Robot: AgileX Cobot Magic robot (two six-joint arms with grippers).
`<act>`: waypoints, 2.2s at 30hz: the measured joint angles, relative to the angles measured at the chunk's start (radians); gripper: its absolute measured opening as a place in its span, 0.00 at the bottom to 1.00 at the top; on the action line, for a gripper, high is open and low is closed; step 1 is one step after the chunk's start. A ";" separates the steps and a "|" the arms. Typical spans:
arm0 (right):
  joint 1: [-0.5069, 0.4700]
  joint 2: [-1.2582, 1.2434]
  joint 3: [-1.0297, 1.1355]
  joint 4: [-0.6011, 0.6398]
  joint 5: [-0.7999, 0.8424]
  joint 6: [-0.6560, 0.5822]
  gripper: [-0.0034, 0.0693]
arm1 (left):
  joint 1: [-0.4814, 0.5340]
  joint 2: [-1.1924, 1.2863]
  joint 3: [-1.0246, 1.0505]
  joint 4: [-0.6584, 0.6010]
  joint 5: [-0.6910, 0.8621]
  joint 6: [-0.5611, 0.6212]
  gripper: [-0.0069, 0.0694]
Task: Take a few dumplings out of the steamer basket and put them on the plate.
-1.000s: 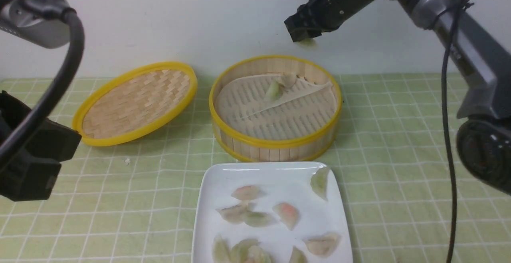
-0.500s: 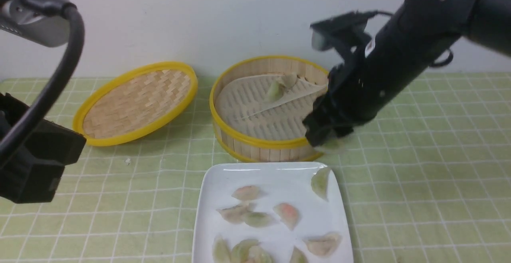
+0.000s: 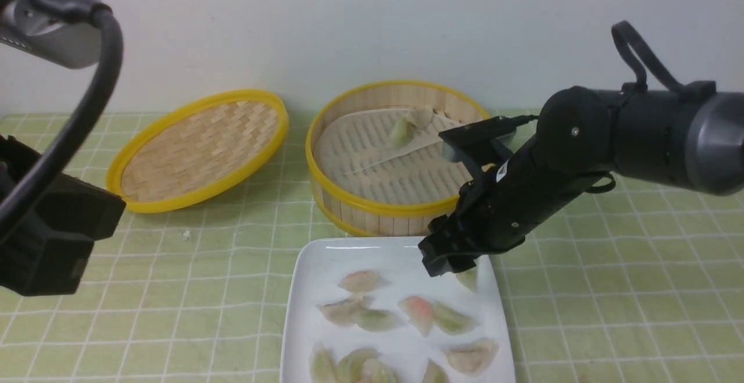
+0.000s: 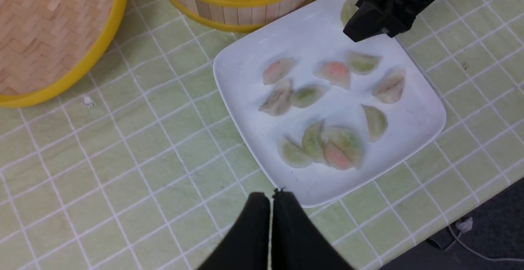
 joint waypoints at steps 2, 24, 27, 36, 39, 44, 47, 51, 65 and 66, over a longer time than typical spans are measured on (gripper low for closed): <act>0.000 -0.008 -0.026 -0.002 0.040 0.001 0.76 | 0.000 0.000 0.000 -0.001 0.000 0.000 0.08; 0.000 -1.126 0.162 -0.247 0.181 0.286 0.03 | 0.000 0.000 0.000 -0.001 0.000 0.000 0.08; 0.000 -1.316 0.351 -0.262 0.024 0.288 0.03 | 0.000 0.000 0.000 -0.002 -0.007 0.000 0.08; 0.000 -1.738 0.784 -0.337 -0.331 0.395 0.03 | 0.000 0.000 0.000 -0.002 -0.049 0.000 0.08; 0.000 -1.801 0.825 -0.358 -0.425 0.399 0.03 | 0.000 -0.005 0.001 -0.002 -0.060 0.000 0.08; 0.000 -1.844 0.832 -0.369 -0.499 0.399 0.03 | 0.000 -0.097 0.036 0.003 -0.124 0.000 0.08; 0.000 -1.845 0.833 -0.369 -0.500 0.402 0.03 | 0.000 -0.208 0.101 0.024 -0.179 0.000 0.08; 0.000 -1.845 0.833 -0.369 -0.500 0.402 0.03 | 0.000 -0.371 0.205 0.058 -0.265 -0.002 0.08; 0.000 -1.845 0.833 -0.369 -0.500 0.402 0.03 | 0.000 -0.654 0.351 0.052 -0.391 -0.017 0.08; 0.000 -1.845 0.833 -0.369 -0.500 0.402 0.03 | 0.000 -0.656 0.351 0.052 -0.389 -0.017 0.08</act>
